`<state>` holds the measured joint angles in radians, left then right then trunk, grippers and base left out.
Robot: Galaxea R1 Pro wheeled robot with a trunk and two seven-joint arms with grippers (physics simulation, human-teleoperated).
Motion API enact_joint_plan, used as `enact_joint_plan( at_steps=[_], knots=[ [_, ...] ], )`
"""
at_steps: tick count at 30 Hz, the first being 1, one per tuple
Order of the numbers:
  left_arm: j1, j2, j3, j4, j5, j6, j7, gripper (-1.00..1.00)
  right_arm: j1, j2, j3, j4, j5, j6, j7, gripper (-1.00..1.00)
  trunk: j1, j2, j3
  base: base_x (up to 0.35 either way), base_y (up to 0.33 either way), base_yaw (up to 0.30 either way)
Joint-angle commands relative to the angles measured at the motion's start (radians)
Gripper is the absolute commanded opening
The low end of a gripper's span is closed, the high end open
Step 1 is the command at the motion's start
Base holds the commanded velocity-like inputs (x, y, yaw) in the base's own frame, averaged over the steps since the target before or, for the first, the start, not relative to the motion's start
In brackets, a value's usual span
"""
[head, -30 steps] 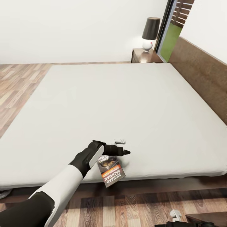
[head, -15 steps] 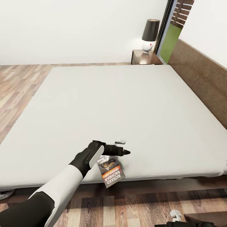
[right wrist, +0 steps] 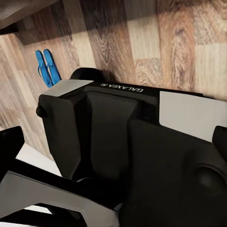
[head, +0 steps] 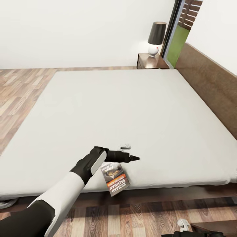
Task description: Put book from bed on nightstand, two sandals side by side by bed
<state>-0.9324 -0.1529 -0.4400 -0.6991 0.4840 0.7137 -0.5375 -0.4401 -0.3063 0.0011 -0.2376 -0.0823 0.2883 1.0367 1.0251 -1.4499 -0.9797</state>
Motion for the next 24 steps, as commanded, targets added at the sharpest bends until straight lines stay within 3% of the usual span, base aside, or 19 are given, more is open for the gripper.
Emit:
enact_joint_plan(
  at_steps=[1,5,7,12,13,14,15,16,20,24],
  knots=[
    [0.0,0.005,0.0,-0.001,0.006,0.006,-0.011,1.0,0.0,0.0,0.0,0.0,-0.008,0.01,0.002,1.0,-0.004,0.007,0.003,0.0,0.0,0.0],
    [0.0,0.058,0.002,-0.003,0.022,0.009,-0.139,1.0,0.0,0.0,0.0,0.0,-0.008,0.01,0.002,1.0,-0.019,0.035,0.015,0.0,0.0,0.0],
    [0.0,0.097,0.002,-0.002,0.033,0.01,-0.201,1.0,0.0,-0.001,0.0,0.0,-0.008,0.01,0.002,1.0,-0.027,0.049,0.021,0.0,0.0,0.0],
    [0.02,0.258,0.001,0.002,0.062,0.009,-0.401,1.0,0.0,-0.002,0.0,0.0,-0.008,0.009,0.003,1.0,-0.046,0.084,0.037,0.0,0.0,0.0],
    [0.035,0.292,0.0,0.002,0.064,0.009,-0.433,1.0,0.0,-0.002,0.0,0.0,-0.008,0.009,0.003,1.0,-0.05,0.091,0.04,0.0,0.0,0.0],
    [0.045,0.309,0.0,0.002,0.064,0.009,-0.448,1.0,0.0,-0.002,0.0,0.0,-0.008,0.009,0.003,1.0,-0.054,0.098,0.043,0.0,0.0,0.0],
    [0.081,0.352,0.0,0.002,0.065,0.009,-0.494,1.0,0.0,-0.002,-0.001,0.0,-0.008,0.009,0.003,1.0,-0.058,0.105,0.047,0.0,0.0,0.0],
    [0.109,0.376,0.0,0.002,0.064,0.008,-0.526,1.0,0.0,-0.002,-0.002,0.0,-0.008,0.009,0.003,1.0,-0.061,0.112,0.05,0.0,0.0,0.0],
    [0.187,0.433,0.0,0.003,0.06,0.007,-0.6,1.0,0.0,-0.002,-0.002,0.0,-0.008,0.009,0.003,1.0,-0.077,0.14,0.062,0.0,0.0,0.0],
    [0.266,0.475,0.0,0.004,0.058,-0.015,-0.619,1.0,0.0,-0.002,-0.002,0.0,-0.008,0.009,0.003,1.0,-0.092,0.168,0.075,0.0,0.0,0.0]
  ],
)
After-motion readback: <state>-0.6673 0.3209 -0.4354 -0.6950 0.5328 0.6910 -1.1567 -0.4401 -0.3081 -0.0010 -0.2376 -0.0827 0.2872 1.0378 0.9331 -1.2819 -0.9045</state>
